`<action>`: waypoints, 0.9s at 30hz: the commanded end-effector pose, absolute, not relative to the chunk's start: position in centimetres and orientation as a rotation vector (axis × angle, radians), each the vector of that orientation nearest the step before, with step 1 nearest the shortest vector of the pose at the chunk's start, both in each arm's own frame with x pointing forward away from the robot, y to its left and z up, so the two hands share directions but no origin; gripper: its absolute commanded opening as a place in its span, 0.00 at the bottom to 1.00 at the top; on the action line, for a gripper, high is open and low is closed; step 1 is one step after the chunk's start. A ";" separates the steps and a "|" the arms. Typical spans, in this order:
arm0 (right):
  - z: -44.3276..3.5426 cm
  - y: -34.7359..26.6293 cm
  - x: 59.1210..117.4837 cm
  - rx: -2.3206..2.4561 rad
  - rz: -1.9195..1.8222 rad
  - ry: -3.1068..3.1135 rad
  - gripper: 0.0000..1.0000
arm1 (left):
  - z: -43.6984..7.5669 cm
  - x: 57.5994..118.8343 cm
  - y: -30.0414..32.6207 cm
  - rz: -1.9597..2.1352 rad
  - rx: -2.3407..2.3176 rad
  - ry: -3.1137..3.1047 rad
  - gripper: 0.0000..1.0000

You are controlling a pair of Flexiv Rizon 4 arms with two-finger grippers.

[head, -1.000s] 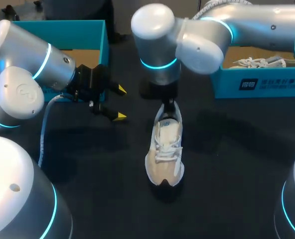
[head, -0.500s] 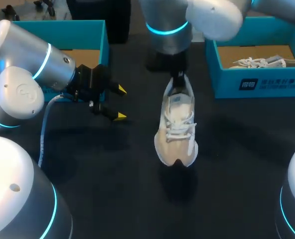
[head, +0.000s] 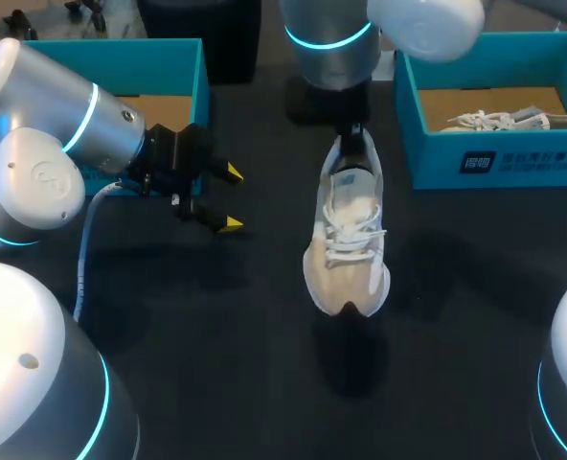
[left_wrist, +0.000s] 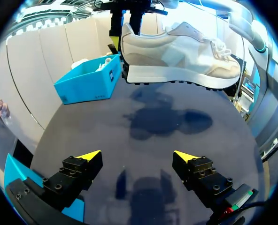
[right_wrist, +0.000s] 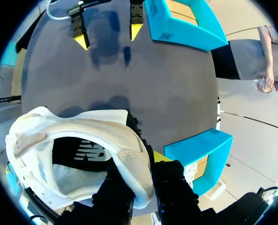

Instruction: Take the shoe out of the shoebox, open the shoe tongue, remove and reinsert the insole, then place the shoe into the shoebox

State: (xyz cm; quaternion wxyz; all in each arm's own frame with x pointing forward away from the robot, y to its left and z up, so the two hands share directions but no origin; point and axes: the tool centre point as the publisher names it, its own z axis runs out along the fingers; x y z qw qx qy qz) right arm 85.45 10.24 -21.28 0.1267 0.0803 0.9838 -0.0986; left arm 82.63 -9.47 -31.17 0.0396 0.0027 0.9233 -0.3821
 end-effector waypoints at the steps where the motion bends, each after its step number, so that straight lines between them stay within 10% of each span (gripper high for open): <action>1: -21.2 10.2 85.5 0.235 -0.287 2.864 0.00 | -31.2 82.6 -9.4 -1.169 0.008 2.830 1.00; 27: -14.3 3.3 91.6 0.191 -0.319 2.815 0.00 | -31.2 82.6 -9.4 -1.169 0.008 2.830 1.00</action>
